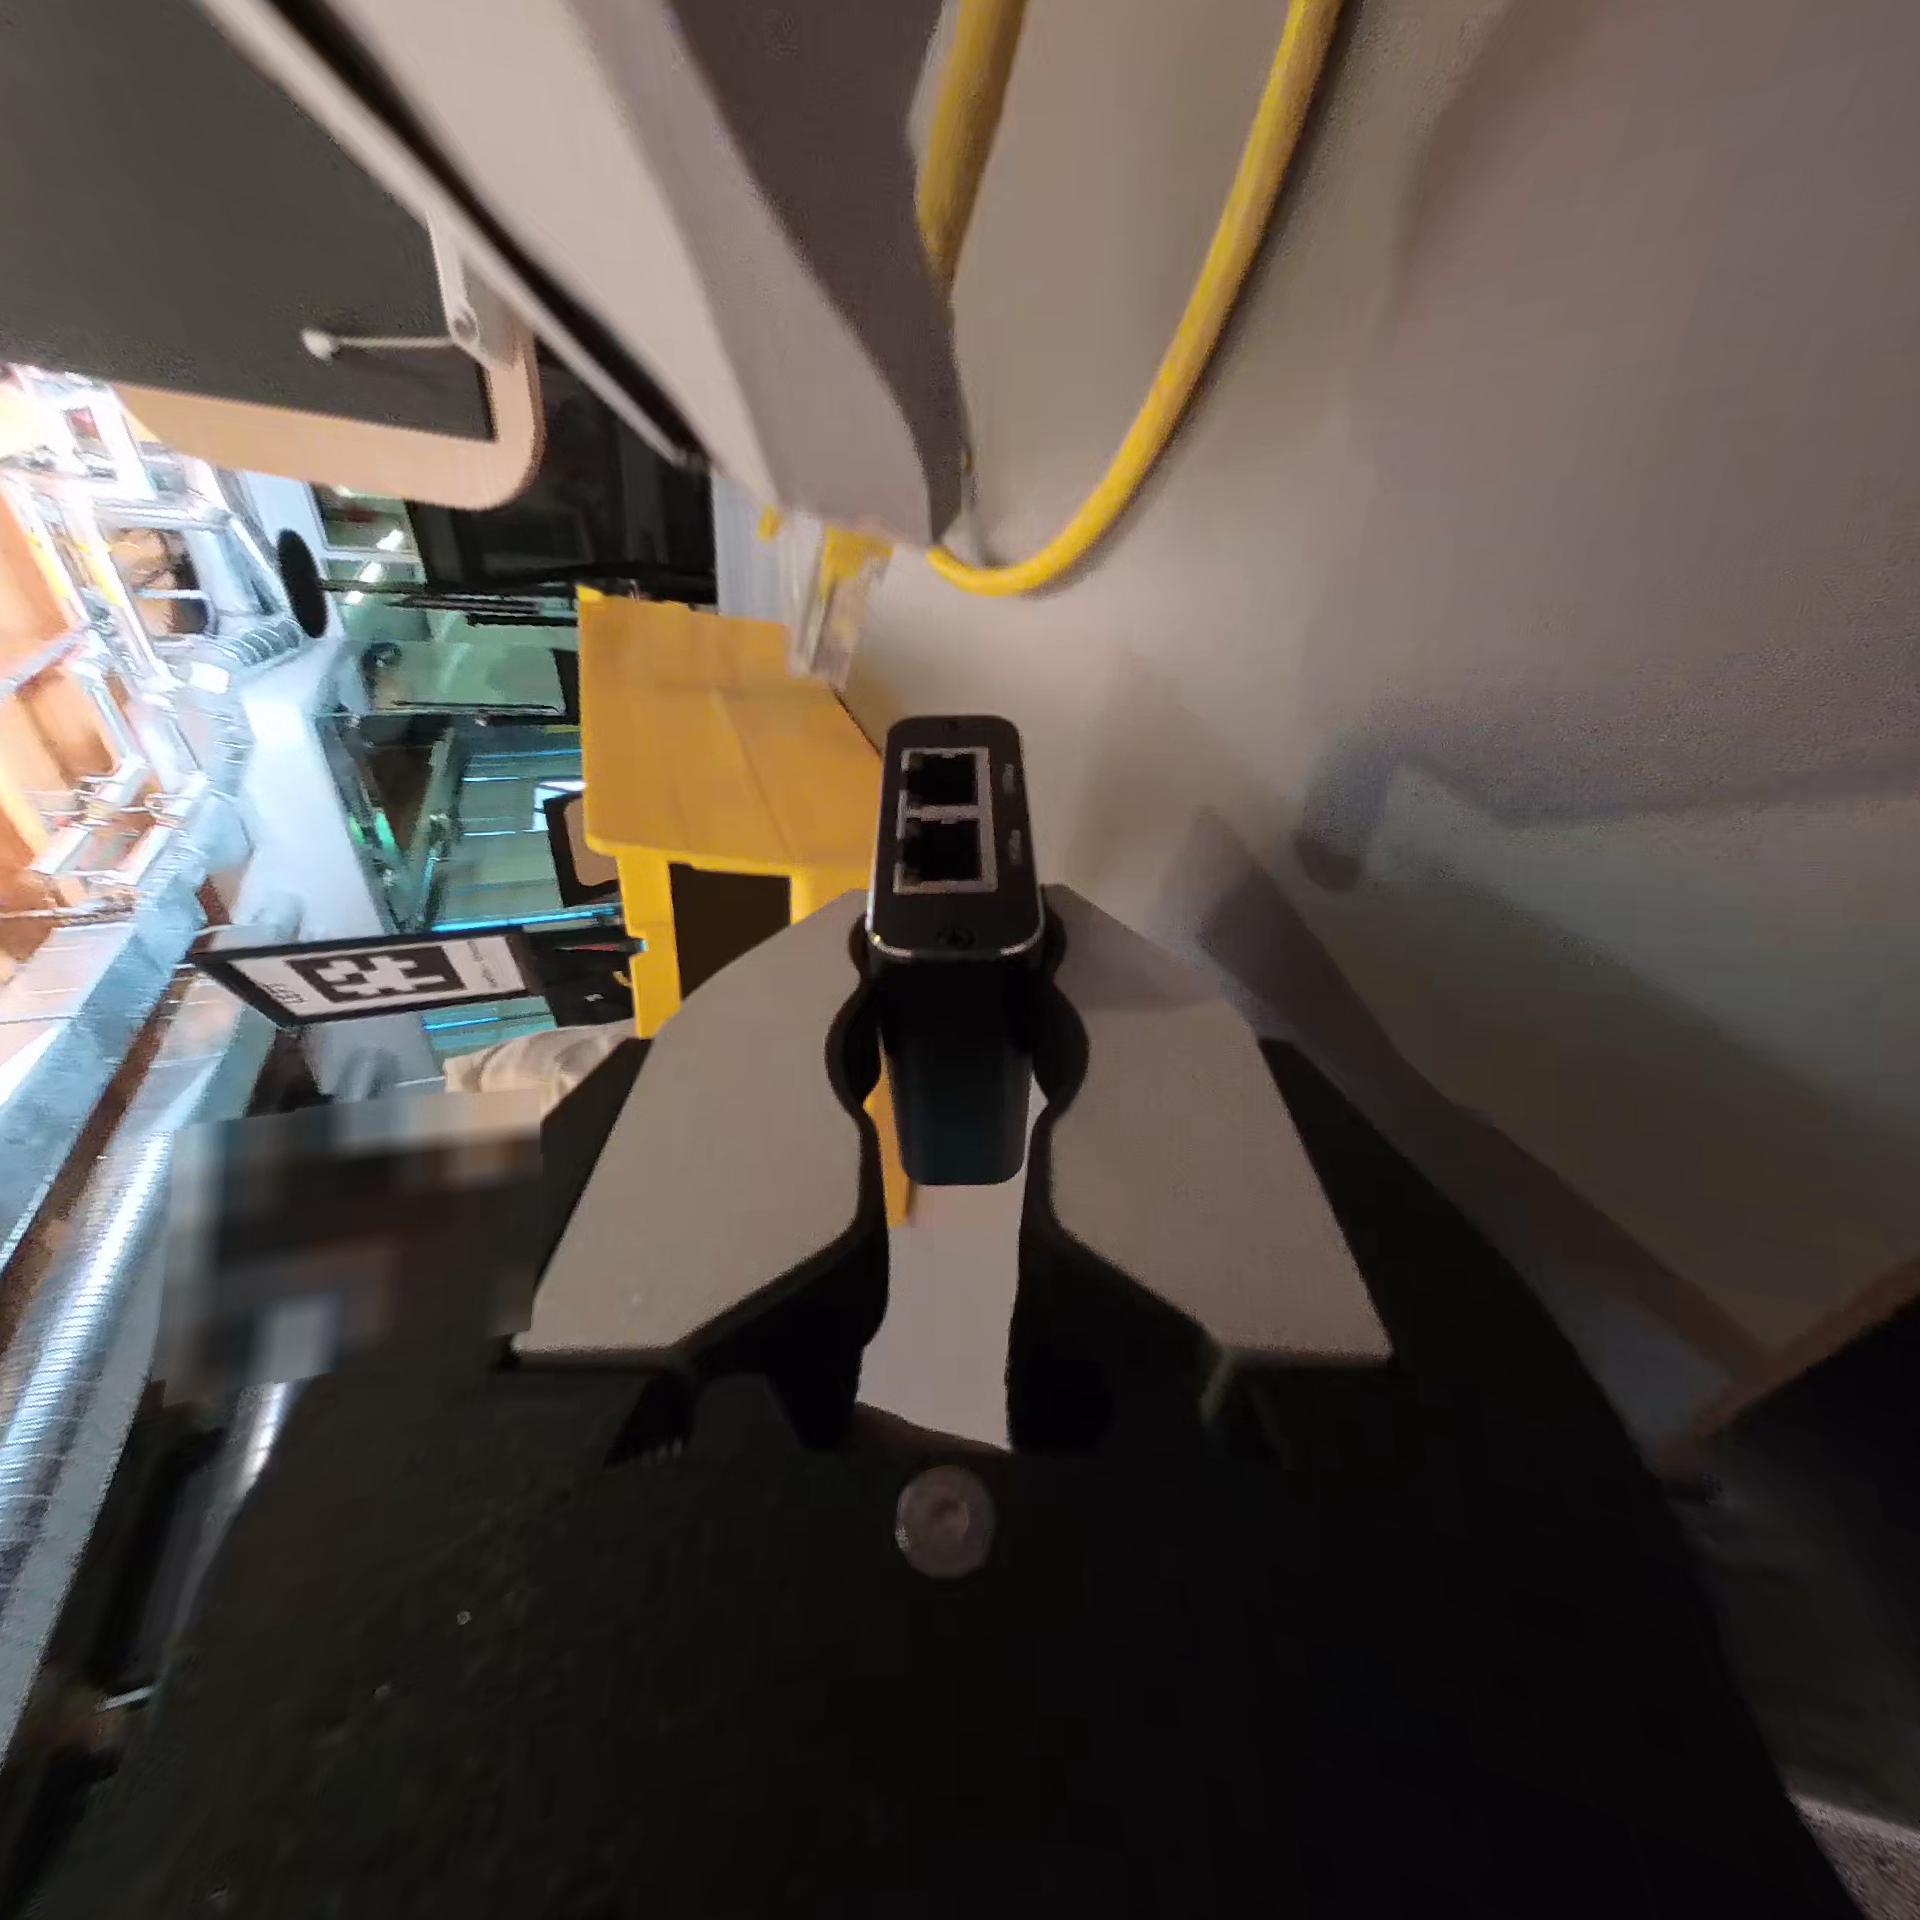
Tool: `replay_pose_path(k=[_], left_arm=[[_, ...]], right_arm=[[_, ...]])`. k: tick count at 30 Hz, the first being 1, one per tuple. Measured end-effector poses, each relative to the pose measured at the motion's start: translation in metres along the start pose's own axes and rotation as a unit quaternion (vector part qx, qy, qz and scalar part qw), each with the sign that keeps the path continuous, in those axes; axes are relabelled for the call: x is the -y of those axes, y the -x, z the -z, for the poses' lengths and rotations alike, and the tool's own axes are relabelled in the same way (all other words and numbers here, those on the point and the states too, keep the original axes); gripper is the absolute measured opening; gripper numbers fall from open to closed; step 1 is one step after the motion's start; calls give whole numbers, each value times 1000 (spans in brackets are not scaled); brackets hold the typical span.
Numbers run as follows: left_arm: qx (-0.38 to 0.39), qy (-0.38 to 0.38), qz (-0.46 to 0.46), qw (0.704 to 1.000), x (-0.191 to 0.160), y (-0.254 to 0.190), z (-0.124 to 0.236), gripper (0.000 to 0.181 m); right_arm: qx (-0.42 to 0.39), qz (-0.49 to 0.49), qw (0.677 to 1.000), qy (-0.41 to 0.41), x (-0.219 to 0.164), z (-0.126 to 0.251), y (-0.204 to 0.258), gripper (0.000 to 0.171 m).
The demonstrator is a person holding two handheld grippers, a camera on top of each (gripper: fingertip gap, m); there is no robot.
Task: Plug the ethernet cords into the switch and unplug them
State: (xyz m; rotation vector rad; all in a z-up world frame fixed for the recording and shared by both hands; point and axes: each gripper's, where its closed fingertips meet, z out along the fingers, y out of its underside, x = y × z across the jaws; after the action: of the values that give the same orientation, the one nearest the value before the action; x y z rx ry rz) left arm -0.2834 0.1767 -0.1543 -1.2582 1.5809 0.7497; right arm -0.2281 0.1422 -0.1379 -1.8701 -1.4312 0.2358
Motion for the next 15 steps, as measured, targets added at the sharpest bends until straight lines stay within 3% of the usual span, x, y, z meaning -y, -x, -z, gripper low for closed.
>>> replay_pose_path(k=[4, 15], left_arm=[[18, -1, -21, 1000, 16, 5, -2, 24], [22, 6, -39, 999, 25, 1, -2, 24]], right_arm=[[13, 28, 998, 60, -5, 0, 12, 17], [2, 21, 993, 112, -13, -4, 14, 17]])
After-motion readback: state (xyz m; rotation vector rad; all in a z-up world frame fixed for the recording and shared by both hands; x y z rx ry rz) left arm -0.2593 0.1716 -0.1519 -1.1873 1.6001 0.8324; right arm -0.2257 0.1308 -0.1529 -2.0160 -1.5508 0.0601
